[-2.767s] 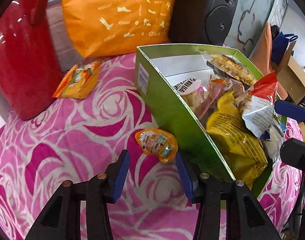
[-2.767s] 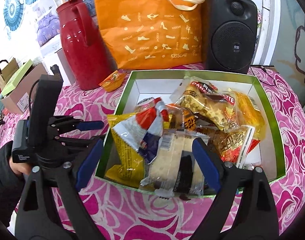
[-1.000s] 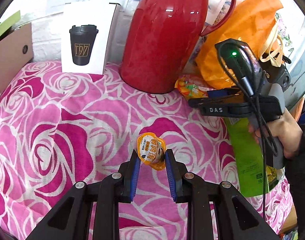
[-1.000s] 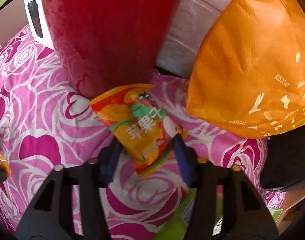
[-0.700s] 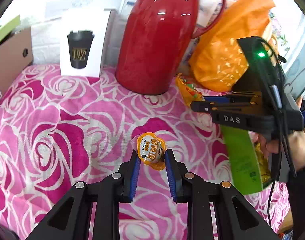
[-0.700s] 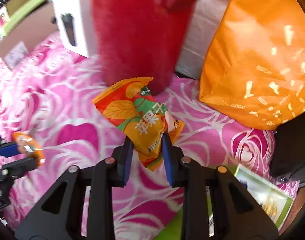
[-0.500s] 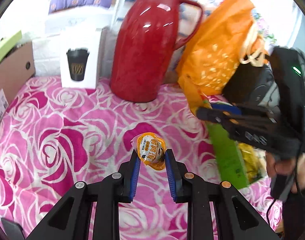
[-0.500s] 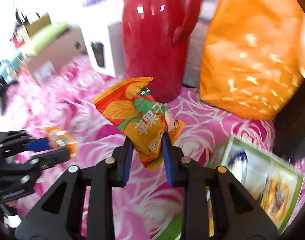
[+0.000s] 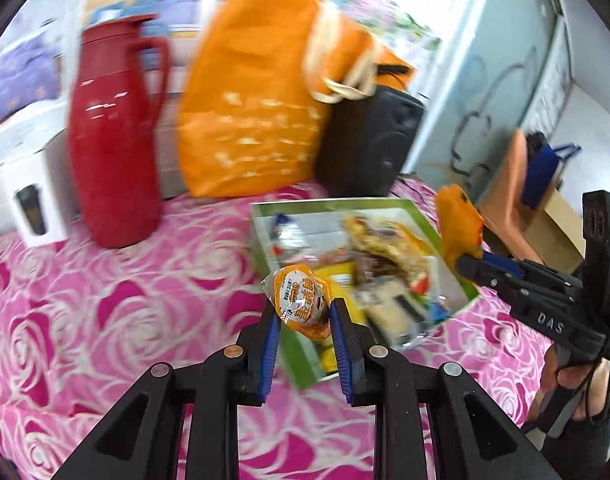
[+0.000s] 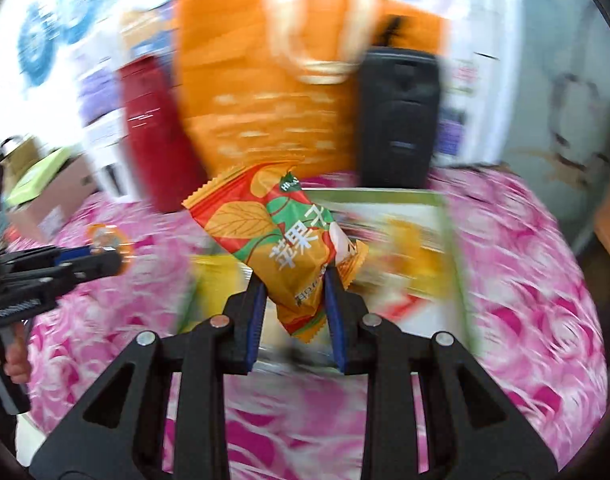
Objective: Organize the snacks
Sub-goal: 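Carry both items into the green box and open both tools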
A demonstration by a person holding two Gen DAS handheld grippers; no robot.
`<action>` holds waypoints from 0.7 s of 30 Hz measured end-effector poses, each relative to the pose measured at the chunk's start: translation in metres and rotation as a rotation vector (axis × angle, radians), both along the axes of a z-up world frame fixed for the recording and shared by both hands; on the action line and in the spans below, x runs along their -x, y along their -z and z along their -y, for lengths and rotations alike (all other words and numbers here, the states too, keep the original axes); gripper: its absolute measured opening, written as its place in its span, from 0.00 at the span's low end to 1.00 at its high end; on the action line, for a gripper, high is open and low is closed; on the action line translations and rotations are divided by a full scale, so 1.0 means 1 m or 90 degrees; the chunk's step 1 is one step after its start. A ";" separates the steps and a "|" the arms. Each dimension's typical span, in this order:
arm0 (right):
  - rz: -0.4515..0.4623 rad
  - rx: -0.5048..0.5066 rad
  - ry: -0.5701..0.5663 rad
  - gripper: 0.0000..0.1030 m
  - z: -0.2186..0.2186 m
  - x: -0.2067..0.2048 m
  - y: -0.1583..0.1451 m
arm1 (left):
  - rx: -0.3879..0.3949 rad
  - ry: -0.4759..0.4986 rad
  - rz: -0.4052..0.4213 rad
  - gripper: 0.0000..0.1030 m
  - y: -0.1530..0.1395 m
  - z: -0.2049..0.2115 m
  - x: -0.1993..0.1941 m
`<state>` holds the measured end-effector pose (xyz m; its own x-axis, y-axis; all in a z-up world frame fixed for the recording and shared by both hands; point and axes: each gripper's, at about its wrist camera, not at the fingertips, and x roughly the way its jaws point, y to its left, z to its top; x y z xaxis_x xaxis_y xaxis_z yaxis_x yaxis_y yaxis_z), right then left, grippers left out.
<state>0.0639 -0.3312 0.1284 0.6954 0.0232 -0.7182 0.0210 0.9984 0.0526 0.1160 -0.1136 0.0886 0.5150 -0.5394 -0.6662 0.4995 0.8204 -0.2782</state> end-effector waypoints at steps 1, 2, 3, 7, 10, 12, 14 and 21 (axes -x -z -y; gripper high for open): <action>-0.003 0.011 0.026 0.30 0.013 0.006 0.001 | -0.003 0.009 0.000 0.24 0.000 0.010 0.001; -0.007 0.019 0.049 0.30 0.026 0.012 0.004 | -0.007 0.021 -0.001 0.24 0.000 0.022 0.001; -0.010 0.020 0.062 0.30 0.033 0.012 0.006 | -0.008 0.029 -0.002 0.24 0.001 0.030 0.001; -0.026 -0.002 0.097 0.30 0.066 0.021 0.019 | -0.023 0.052 -0.007 0.24 0.005 0.066 -0.004; -0.034 -0.011 0.099 0.30 0.070 0.016 0.031 | -0.034 0.058 -0.014 0.24 0.012 0.084 -0.012; -0.037 -0.016 0.096 0.30 0.071 0.016 0.035 | -0.044 0.052 -0.017 0.24 0.016 0.091 -0.018; -0.038 -0.024 0.089 0.28 0.073 0.009 0.041 | -0.046 0.049 -0.023 0.25 0.020 0.096 -0.026; -0.051 -0.023 0.067 0.43 0.070 0.001 0.059 | -0.056 0.018 -0.038 0.83 0.036 0.095 -0.032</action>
